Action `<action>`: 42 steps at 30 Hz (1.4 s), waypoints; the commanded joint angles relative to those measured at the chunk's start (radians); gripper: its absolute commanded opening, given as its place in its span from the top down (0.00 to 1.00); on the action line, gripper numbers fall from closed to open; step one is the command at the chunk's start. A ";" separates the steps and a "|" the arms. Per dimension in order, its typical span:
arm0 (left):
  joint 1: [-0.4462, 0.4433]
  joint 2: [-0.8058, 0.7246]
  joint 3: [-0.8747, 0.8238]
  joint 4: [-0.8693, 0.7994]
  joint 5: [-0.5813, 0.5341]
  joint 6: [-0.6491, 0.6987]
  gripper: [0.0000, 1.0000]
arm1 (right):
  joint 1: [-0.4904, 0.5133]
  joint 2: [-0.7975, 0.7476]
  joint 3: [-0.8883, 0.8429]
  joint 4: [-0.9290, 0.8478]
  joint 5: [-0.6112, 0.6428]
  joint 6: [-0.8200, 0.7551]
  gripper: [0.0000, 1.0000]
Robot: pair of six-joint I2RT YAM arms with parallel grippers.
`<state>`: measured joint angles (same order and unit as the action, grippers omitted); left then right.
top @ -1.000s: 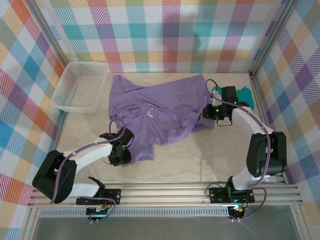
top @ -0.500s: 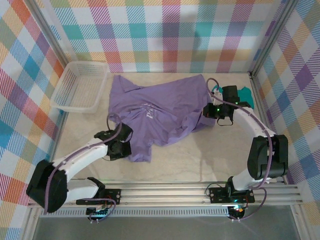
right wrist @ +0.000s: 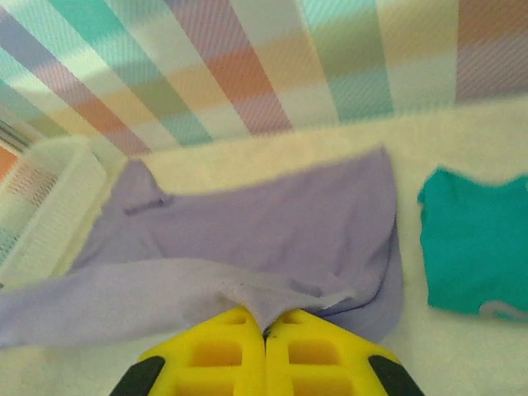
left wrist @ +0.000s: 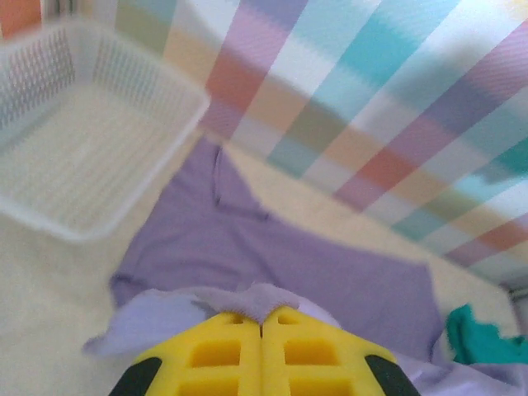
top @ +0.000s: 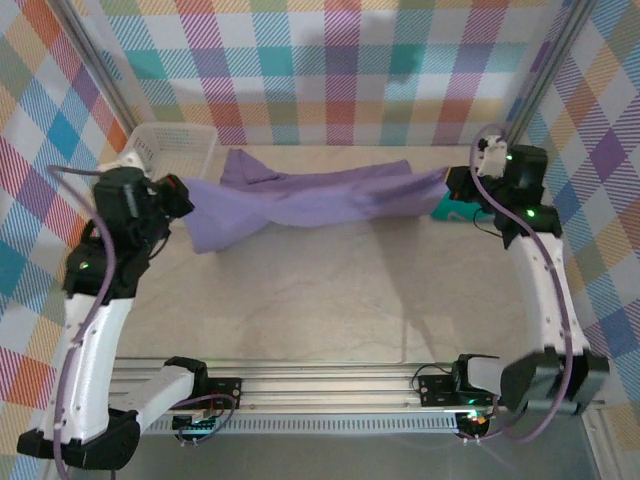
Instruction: Fold the inside-out t-shirt
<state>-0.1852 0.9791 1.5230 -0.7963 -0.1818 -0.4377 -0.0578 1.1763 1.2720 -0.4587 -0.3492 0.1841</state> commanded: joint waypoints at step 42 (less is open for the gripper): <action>0.134 -0.048 0.681 -0.122 0.075 0.200 1.00 | -0.002 -0.392 0.515 -0.248 -0.012 -0.010 1.00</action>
<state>-0.0628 0.9062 2.1880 -0.9337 -0.1127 -0.2649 -0.0578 0.7906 1.7401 -0.6395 -0.3645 0.1791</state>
